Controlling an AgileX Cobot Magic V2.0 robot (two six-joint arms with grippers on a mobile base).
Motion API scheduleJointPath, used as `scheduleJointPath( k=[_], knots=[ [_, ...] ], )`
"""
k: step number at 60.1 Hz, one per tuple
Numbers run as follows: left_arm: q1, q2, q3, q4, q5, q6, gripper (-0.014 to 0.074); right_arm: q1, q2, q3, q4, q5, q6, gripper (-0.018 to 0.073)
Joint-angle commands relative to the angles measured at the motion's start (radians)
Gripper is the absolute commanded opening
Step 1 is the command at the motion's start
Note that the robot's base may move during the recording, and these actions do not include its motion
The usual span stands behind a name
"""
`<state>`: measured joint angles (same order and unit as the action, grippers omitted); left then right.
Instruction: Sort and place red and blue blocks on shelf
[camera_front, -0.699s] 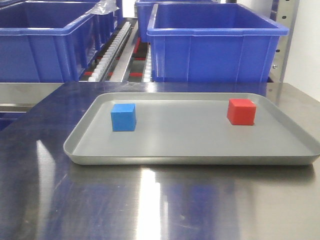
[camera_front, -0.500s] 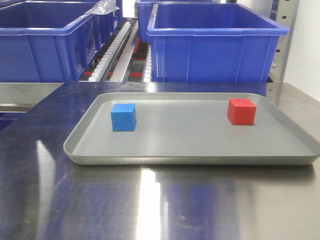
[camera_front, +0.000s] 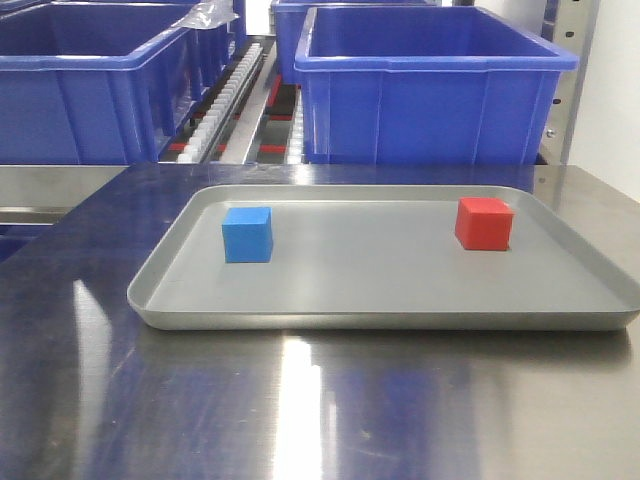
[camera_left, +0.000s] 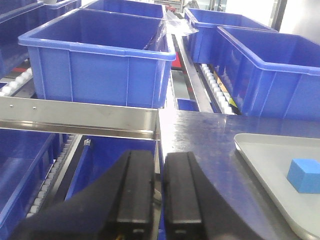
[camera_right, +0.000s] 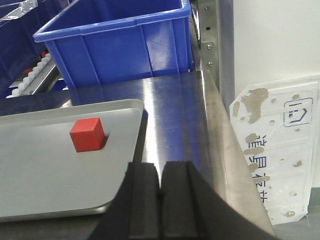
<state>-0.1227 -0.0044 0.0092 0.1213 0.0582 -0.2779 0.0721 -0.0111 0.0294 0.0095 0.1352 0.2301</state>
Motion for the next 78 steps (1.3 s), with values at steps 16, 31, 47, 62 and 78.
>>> scheduleJointPath(
  k=[16,31,47,62,78],
  knots=[
    [0.000,-0.018,0.036,-0.007,-0.079,-0.001,0.0200,-0.007,-0.018,-0.019,-0.262,-0.089,-0.074,0.0073],
    [0.000,-0.018,0.036,-0.007,-0.079,-0.001,0.0200,-0.007,-0.018,-0.019,-0.265,-0.092,-0.074,0.0073],
    [0.000,-0.018,0.036,-0.007,-0.079,-0.001,0.0200,-0.005,-0.018,-0.019,-0.265,-0.147,-0.073,0.0073],
    [0.000,-0.018,0.036,-0.007,-0.079,-0.001,0.0200,-0.007,0.124,-0.097,-0.166,-0.149,-0.045,0.0073],
    [0.000,-0.018,0.036,-0.007,-0.079,-0.001,0.0200,-0.005,0.657,-0.371,-0.021,-0.135,0.004,0.0073]
  ],
)
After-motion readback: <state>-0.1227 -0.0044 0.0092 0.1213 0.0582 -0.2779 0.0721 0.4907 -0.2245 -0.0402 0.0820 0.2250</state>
